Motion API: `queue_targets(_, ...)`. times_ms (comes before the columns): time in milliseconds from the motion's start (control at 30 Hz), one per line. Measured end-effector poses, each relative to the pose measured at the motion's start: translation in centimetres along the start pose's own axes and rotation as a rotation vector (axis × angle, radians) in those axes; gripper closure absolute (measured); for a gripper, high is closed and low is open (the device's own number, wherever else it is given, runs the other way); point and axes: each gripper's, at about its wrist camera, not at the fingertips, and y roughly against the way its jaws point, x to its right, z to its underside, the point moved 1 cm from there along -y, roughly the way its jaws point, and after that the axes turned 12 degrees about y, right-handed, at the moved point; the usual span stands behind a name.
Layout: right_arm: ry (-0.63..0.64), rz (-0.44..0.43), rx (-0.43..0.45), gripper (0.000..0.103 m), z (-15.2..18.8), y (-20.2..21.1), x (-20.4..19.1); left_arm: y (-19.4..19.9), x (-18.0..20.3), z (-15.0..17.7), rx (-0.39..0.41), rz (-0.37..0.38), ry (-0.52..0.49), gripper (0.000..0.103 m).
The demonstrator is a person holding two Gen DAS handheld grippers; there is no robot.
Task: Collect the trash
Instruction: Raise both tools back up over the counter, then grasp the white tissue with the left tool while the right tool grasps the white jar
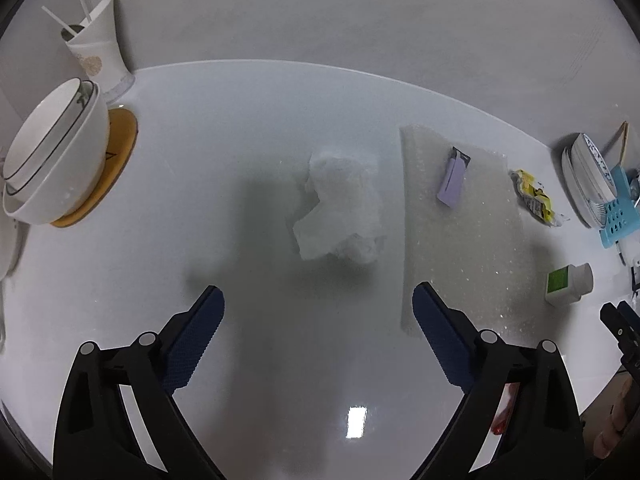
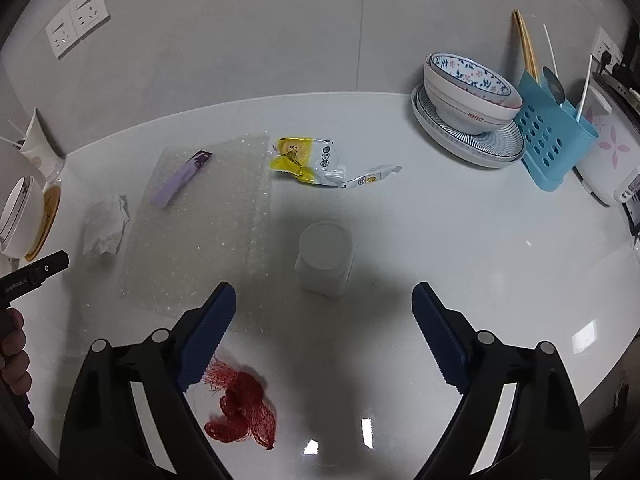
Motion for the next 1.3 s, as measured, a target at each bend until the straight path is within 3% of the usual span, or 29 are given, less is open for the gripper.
queue_targets(467,-0.135,0.018,-0.075,0.028,-1.8,-4.1,1.4,-6.8,1.8,-4.5,-0.046,-0.021,-0.047,0.025)
queue_targets(700,-0.178,0.006,-0.112,0.039,-2.3,-6.5,1.5,-8.3,2.0,-4.8,-0.085,-0.037,-0.057,0.058)
queue_targets(867,-0.167,0.013,-0.122,0.054,-2.3,-7.3,1.1,-8.2,2.3,-4.6,-0.092,-0.034,-0.086,0.095)
queue_targets(900,-0.17,0.012,-0.125,0.062,-2.3,-7.5,1.1,-8.2,2.3,-4.6,-0.095,-0.033,-0.088,0.098)
queue_targets(1300,-0.165,0.023,-0.103,0.063,-1.8,-5.3,1.1,-4.6,2.8,-2.9,-0.051,0.046,-0.113,0.1)
